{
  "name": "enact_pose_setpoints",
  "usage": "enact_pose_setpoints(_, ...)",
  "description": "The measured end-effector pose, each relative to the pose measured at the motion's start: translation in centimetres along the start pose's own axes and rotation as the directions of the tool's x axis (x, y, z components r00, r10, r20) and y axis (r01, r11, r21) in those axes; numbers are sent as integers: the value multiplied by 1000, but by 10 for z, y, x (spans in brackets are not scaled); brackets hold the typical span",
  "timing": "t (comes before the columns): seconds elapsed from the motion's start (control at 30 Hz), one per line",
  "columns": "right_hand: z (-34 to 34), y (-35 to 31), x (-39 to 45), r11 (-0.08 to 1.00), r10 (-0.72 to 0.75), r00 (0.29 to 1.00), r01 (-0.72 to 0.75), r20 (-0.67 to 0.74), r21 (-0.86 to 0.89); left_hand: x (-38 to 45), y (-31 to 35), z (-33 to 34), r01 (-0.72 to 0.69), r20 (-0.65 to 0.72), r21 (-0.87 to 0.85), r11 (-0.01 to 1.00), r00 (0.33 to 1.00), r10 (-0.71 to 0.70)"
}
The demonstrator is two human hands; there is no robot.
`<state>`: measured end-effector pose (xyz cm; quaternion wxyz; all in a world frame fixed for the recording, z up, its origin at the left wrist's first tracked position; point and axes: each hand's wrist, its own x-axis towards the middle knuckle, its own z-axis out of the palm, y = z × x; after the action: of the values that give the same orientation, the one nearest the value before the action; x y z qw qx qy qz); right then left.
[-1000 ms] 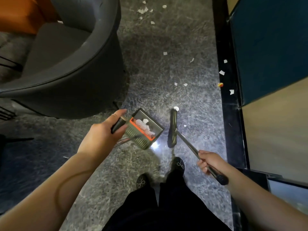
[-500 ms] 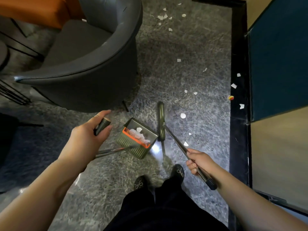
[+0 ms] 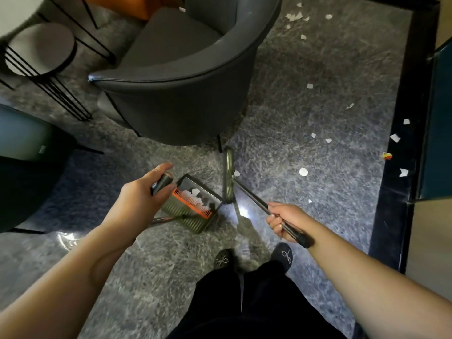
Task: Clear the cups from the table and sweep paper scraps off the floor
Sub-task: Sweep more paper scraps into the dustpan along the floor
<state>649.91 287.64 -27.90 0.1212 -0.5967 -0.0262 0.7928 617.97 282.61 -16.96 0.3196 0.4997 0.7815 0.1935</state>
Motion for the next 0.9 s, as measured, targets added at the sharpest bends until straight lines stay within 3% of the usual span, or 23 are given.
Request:
enact_pose_setpoints(0.13, 14, -1, 15, 998, 51, 998, -53, 42, 40, 6, -7, -2, -13, -14, -9, 1000, 1000, 13)
enact_pose_setpoints(0.33, 8, 2, 28, 995, 17, 1000, -15, -16, 103, 3, -14, -3, -72, 3, 41, 997, 997, 72)
enact_pose_setpoints(0.9, -88, 10, -14, 975, -44, 988, 75, -147, 211, 15, 43, 40, -207, 127, 52, 977, 972, 199)
